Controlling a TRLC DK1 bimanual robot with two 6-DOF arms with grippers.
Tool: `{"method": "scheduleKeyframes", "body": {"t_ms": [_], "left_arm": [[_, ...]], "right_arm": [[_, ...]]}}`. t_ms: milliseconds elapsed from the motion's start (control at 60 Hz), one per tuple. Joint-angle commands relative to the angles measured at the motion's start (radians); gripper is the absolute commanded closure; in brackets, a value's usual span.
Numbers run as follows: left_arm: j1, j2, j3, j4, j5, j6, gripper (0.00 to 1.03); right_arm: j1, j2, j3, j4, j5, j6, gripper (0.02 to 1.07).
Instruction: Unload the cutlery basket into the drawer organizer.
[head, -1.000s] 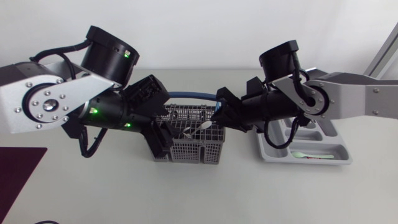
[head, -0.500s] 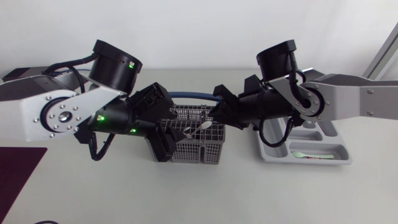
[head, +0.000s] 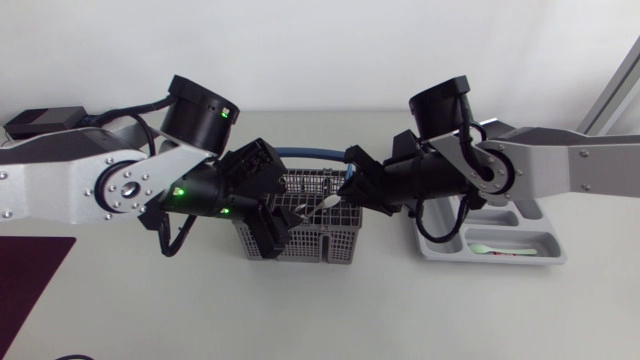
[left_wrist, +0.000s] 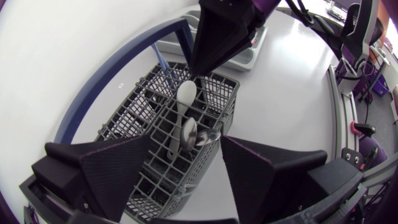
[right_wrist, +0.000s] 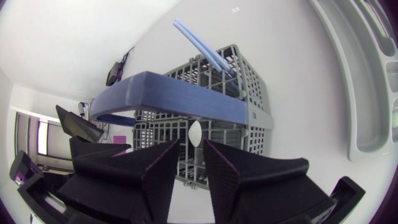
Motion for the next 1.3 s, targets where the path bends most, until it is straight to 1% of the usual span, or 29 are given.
{"method": "scheduleKeyframes", "body": {"t_ms": [0, 233, 350, 450, 883, 933, 1017, 1050, 1067, 1100, 1133, 1200, 1283], "left_arm": [[-0.001, 0.022, -0.003, 0.012, 0.02, -0.003, 0.07], [0.0, 0.043, 0.008, 0.029, 0.041, 0.002, 0.07], [0.0, 0.046, 0.008, 0.032, 0.043, 0.003, 0.07], [0.0, 0.046, 0.006, 0.032, 0.044, 0.005, 0.07], [0.005, 0.054, -0.006, 0.049, 0.057, 0.008, 0.07], [0.005, 0.056, -0.008, 0.051, 0.058, 0.008, 0.07], [0.008, 0.056, -0.012, 0.054, 0.067, 0.008, 0.07], [0.008, 0.057, -0.014, 0.055, 0.069, 0.008, 0.07], [0.008, 0.057, -0.014, 0.057, 0.069, 0.008, 0.07], [0.008, 0.059, -0.012, 0.057, 0.069, 0.008, 0.07], [0.008, 0.06, -0.011, 0.057, 0.069, 0.008, 0.07], [0.005, 0.062, -0.011, 0.057, 0.069, 0.008, 0.07], [0.002, 0.063, -0.011, 0.06, 0.069, 0.008, 0.07]], "right_arm": [[-0.003, 0.015, -0.024, 0.003, 0.008, 0.03, 0.75], [0.02, 0.047, -0.024, 0.032, 0.012, 0.043, 0.75], [0.022, 0.053, -0.046, 0.08, 0.014, 0.043, 0.75], [0.025, 0.052, -0.054, 0.097, 0.02, 0.043, 0.75], [0.046, 0.089, -0.069, 0.132, 0.031, 0.043, 0.76], [0.051, 0.089, -0.073, 0.143, 0.032, 0.043, 0.81], [0.052, 0.089, -0.081, 0.162, 0.035, 0.043, 0.85], [0.052, 0.089, -0.083, 0.17, 0.035, 0.038, 0.91], [0.052, 0.089, -0.084, 0.173, 0.035, 0.038, 0.92], [0.052, 0.089, -0.086, 0.179, 0.035, 0.038, 0.93], [0.049, 0.081, -0.092, 0.189, 0.035, 0.036, 0.96], [0.043, 0.073, -0.096, 0.196, 0.038, 0.033, 1.0], [0.042, 0.07, -0.11, 0.221, 0.037, 0.036, 1.01]]}}
